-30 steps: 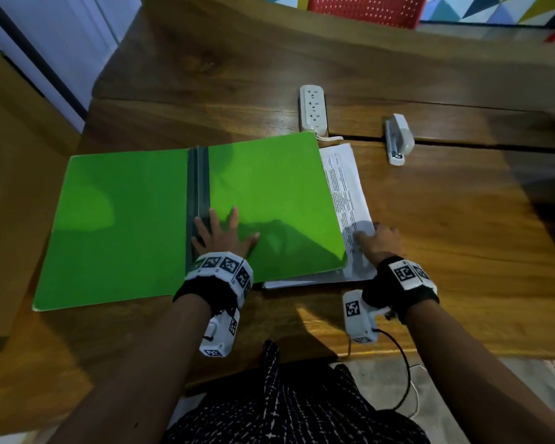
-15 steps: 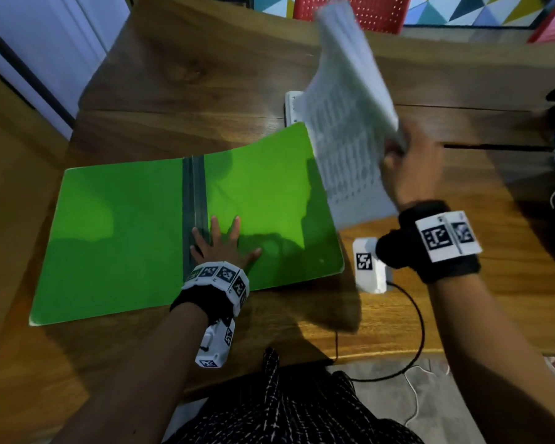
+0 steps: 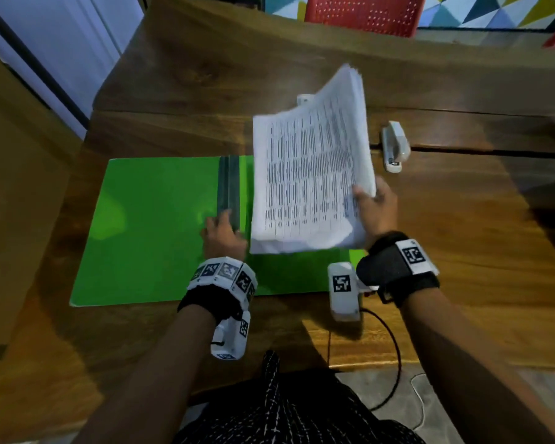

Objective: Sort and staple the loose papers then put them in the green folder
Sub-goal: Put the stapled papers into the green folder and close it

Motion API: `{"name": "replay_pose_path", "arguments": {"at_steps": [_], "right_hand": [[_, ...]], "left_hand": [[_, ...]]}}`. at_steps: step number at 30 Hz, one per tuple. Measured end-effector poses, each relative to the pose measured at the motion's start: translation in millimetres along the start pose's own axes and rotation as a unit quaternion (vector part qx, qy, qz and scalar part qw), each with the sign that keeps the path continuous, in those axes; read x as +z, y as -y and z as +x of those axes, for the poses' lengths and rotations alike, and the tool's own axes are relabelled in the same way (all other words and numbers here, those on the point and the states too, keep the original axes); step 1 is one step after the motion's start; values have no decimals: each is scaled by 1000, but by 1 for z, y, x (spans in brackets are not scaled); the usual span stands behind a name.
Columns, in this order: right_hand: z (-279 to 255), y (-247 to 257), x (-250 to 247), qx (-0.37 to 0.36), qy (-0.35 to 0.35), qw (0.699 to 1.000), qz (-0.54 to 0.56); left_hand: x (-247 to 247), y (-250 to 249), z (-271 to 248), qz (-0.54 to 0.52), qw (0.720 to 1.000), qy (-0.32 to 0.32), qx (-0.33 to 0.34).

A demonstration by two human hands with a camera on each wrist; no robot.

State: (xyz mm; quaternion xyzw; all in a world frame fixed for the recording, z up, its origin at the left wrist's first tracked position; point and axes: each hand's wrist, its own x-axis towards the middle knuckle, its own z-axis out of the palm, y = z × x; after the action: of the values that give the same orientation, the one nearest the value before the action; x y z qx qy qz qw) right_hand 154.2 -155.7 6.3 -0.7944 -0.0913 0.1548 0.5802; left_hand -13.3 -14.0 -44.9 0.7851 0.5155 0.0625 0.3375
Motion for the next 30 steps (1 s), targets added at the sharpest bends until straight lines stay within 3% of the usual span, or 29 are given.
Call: {"name": "replay_pose_path", "arguments": {"at_steps": [3,6,11,16,20,24,30], "right_hand": [[-11,-31,13,102,46,994,1],[-19,-44,24,159,54,986,11],[-25,-49,29,175,48,983,15],[-22,-52,28,190,59,980,17],[-18,-55,22,201,70,977,0],[-15,-56,23,154,91,969,-169],[-31,-59,36,129,82,921,-358]], "left_hand": [[-8,17,11,27,999,-3,-41],[-10,23,20,22,999,25,-27],[-6,18,17,-21,1000,23,-3],[3,18,12,39,997,61,14],[5,15,7,78,995,54,7],[9,13,-1,70,997,34,6],[9,9,-3,72,997,31,-3]]}}
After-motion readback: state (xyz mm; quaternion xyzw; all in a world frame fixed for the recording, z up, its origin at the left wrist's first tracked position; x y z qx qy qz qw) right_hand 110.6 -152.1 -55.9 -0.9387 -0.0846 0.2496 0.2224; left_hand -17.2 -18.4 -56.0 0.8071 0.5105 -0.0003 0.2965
